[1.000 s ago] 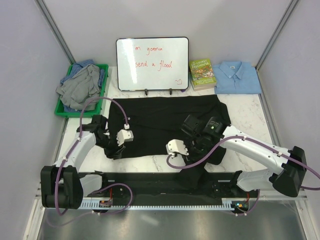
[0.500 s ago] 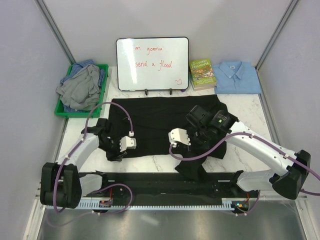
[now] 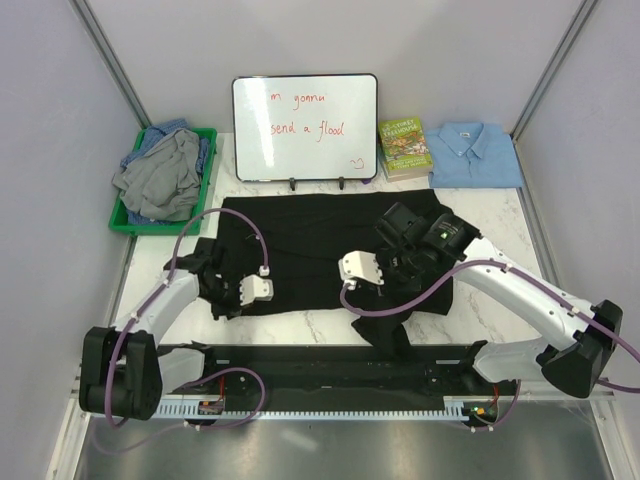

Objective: Fold and stack the long sleeve shirts
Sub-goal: Fold the shirt

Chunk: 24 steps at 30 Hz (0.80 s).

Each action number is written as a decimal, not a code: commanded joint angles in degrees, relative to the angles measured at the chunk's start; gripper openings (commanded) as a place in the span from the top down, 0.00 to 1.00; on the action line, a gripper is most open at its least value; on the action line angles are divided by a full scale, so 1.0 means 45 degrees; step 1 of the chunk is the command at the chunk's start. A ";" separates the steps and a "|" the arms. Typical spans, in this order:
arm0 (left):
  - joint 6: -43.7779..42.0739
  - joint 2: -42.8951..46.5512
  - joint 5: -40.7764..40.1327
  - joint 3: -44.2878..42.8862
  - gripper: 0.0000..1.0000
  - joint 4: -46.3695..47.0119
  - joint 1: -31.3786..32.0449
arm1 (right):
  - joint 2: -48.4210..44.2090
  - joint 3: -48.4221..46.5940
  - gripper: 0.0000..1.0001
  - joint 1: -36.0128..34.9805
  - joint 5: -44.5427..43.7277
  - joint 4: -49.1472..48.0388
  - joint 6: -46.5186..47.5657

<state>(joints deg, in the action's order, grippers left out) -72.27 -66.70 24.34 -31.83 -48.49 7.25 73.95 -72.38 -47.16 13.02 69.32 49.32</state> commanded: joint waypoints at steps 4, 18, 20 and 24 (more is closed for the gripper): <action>0.0394 0.0466 0.1251 -0.2611 0.98 -0.1841 -0.0009 | 0.0147 -0.2174 1.00 0.0985 -0.0236 0.0279 0.0953; 0.2172 -0.2872 0.1427 -0.6204 0.98 -0.0494 -0.0926 | 0.2509 -0.4811 1.00 0.4228 -0.0510 -0.0365 0.4525; 0.2251 -0.3555 0.1505 -0.6830 0.98 -0.0339 -0.0946 | 0.3095 -0.5203 1.00 0.4619 -0.0277 -0.0482 0.4742; 0.2680 -0.4552 0.1545 -0.7748 0.98 -0.0163 -0.0946 | 0.4441 -0.6334 1.00 0.5205 -0.0061 -0.0774 0.5269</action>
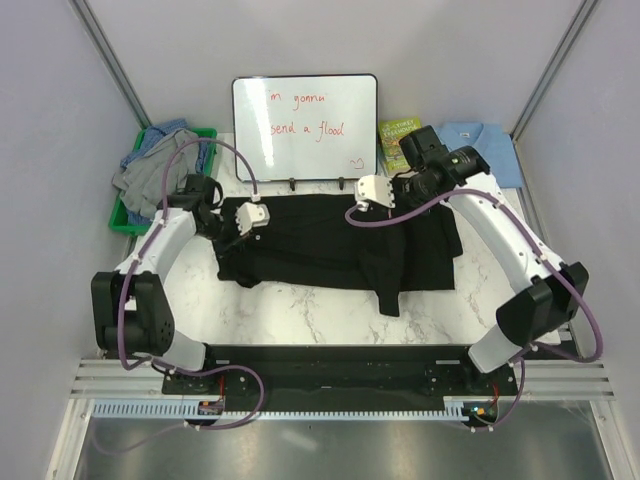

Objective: Fold and stack the long sleeve shirts
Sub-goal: Fold the shirt

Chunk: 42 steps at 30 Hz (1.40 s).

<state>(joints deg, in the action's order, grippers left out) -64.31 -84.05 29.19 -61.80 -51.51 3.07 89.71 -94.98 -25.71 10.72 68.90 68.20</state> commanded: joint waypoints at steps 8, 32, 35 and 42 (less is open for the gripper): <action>0.1206 -0.2336 -0.0099 -0.2359 0.98 0.1094 -0.0018 | 0.3012 -0.3325 1.00 0.1378 0.0820 -0.1171 0.1893; -0.0199 0.0454 0.1892 0.2110 0.55 0.0038 -0.2558 | 0.5688 -0.3366 1.00 0.1925 -0.0546 -0.2792 -0.0176; -0.0180 0.0456 0.1873 0.2541 0.55 0.0800 -0.2285 | 0.5825 -0.3327 1.00 0.1945 -0.0780 -0.2851 -0.0118; -0.0649 0.0319 0.0819 0.3850 0.55 0.2812 -0.1347 | 0.5904 -0.3327 1.00 0.2101 -0.1054 -0.2910 0.0097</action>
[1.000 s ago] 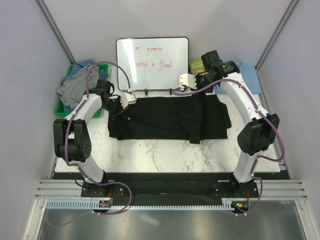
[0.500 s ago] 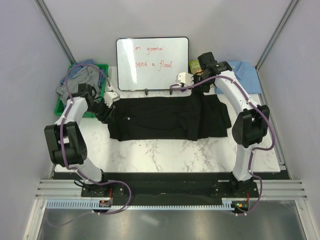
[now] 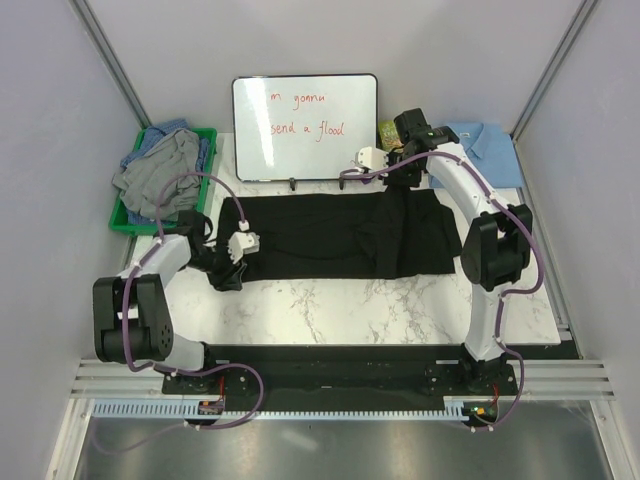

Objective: Fold and stack the long sleeve shirts
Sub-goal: Fold the shirt

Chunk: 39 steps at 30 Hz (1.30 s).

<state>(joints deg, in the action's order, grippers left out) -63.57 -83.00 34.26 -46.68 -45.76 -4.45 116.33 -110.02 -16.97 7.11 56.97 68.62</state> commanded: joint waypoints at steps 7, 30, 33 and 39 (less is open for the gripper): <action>-0.0484 -0.0597 -0.0484 0.0411 0.58 0.1984 0.0773 | -0.0188 0.0327 1.00 0.0178 -0.0272 -0.0277 0.0180; -0.4855 0.0086 -0.4624 -0.1600 0.98 -0.2566 0.0676 | -0.0344 0.0522 1.00 0.0764 -0.0194 -0.0453 0.1294; -0.5363 0.0144 -0.5054 -0.1386 0.98 -0.2741 0.0657 | -0.0441 0.0659 1.00 0.0822 -0.0175 -0.0511 0.1353; -0.5639 0.0319 -0.5738 -0.0566 0.98 -0.1787 0.0520 | -0.0636 0.0912 1.00 0.0881 -0.0175 -0.0589 0.1372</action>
<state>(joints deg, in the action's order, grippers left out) -84.90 -82.17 12.45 -51.33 -55.33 -1.10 116.53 -106.78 -13.54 6.15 55.70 73.78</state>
